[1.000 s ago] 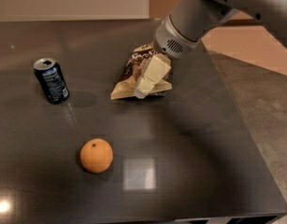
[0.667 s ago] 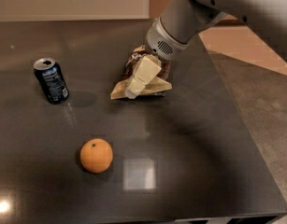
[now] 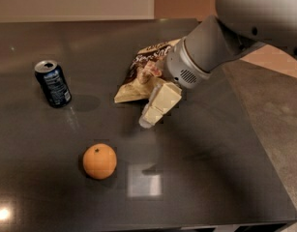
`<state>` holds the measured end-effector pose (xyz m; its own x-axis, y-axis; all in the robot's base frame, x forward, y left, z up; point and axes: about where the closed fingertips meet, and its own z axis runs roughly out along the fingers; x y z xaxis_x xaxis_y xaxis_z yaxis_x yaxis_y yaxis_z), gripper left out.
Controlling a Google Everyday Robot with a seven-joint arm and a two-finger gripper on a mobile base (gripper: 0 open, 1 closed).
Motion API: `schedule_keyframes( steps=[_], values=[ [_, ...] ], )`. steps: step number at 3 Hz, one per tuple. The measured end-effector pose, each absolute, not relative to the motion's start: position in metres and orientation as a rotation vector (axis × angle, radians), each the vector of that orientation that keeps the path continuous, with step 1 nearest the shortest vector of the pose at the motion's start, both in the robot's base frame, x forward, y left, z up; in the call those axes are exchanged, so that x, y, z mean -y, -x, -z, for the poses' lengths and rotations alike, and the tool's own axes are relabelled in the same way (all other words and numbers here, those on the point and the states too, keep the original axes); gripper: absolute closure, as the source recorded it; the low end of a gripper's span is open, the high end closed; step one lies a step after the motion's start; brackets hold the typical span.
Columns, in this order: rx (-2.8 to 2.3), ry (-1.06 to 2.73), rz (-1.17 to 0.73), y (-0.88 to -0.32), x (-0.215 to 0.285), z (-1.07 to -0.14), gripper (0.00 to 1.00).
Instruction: Pick pepsi can
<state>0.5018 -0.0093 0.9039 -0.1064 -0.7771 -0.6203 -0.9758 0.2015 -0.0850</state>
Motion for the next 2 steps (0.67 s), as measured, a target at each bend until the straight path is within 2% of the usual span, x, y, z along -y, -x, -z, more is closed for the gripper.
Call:
schedule_keyframes(
  steps=[2],
  values=[
    [-1.918,1.633,-0.498,-0.526,-0.017,-0.898,0.0]
  ],
)
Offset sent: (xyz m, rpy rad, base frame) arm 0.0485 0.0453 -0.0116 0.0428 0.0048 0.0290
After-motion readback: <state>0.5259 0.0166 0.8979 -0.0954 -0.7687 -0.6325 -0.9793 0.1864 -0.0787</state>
